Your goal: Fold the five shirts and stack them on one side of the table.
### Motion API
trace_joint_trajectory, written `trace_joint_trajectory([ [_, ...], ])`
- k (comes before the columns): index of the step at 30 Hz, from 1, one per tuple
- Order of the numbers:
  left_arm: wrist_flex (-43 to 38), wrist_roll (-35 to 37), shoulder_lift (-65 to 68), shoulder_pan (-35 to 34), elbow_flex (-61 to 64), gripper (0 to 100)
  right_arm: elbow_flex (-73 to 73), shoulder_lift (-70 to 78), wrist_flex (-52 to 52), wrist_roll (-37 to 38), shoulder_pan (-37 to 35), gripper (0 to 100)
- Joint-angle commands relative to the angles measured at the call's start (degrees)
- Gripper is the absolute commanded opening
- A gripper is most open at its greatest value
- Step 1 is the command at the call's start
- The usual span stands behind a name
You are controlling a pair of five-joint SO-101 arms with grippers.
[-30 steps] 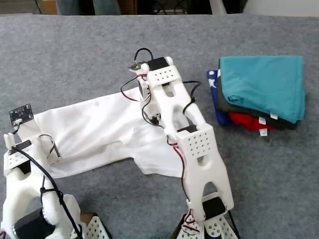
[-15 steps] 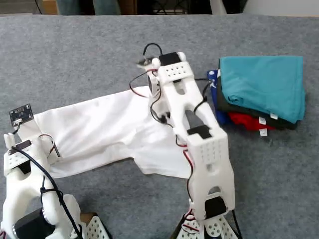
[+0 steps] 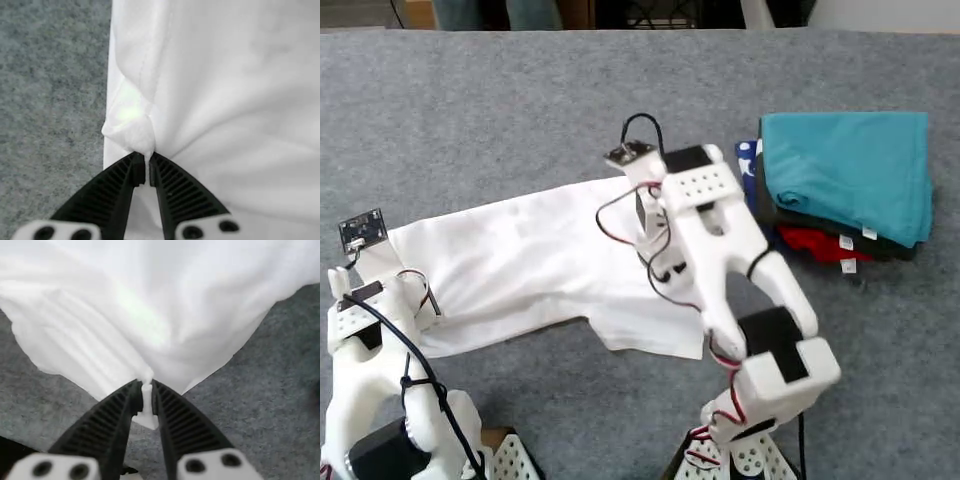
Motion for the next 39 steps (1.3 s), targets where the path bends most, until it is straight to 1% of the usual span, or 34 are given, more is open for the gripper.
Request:
trace_joint_trajectory([
  [1, -0.1, -0.3, -1.1, 0.0, -0.1, 3, 7.0, -7.1, -6.5, 0.7, 0.8, 3.2],
  [4, 0.4, -0.3, -1.1, 0.0, -0.5, 3, 13.3, -13.0, -12.8, 0.7, 0.8, 3.2],
  [6, 2.2, -0.3, -1.2, 0.0, -2.2, 3, 17.0, -17.5, -16.3, 0.8, 0.8, 3.1],
  [9, 5.8, -0.2, -1.2, 0.1, -7.7, 3, 21.5, -23.8, -21.9, 3.7, 0.8, 2.6],
  [13, 9.3, 4.8, -1.1, 0.6, -19.3, 3, 22.8, -29.1, -33.5, 4.2, 2.3, 1.4],
  [15, 10.8, 7.0, -0.6, 2.2, -26.6, 3, 20.2, -29.2, -38.8, 4.2, 3.6, 1.4],
  [17, 13.0, 8.4, -0.6, 4.7, -33.6, 3, 15.7, -28.2, -40.8, 3.8, 4.6, 1.4],
  [21, 18.1, 10.4, -0.9, 9.5, -46.3, 3, 3.4, -26.9, -38.9, -1.4, 6.3, 1.4],
  [24, 23.6, 11.9, -1.1, 11.0, -55.8, 3, -8.1, -26.9, -33.4, -5.1, 8.0, 1.4],
  [27, 29.4, 12.8, -1.1, 10.7, -64.9, 3, -20.4, -27.8, -26.4, -7.9, 9.6, 1.4],
  [32, 43.7, 12.7, -1.1, 10.6, -81.6, 3, -38.0, -31.0, -16.6, -8.3, 10.4, 1.4],
  [35, 50.9, 12.7, -1.1, 10.6, -92.4, 3, -46.8, -33.4, -11.6, -8.3, 10.2, 1.4],
  [37, 55.4, 12.7, -1.1, 10.6, -99.7, 3, -52.4, -34.8, -8.7, -8.3, 10.2, 1.4],
  [39, 56.6, 12.7, -1.4, 10.5, -105.6, 3, -58.2, -36.1, -6.6, -8.3, 10.2, 1.4],
])
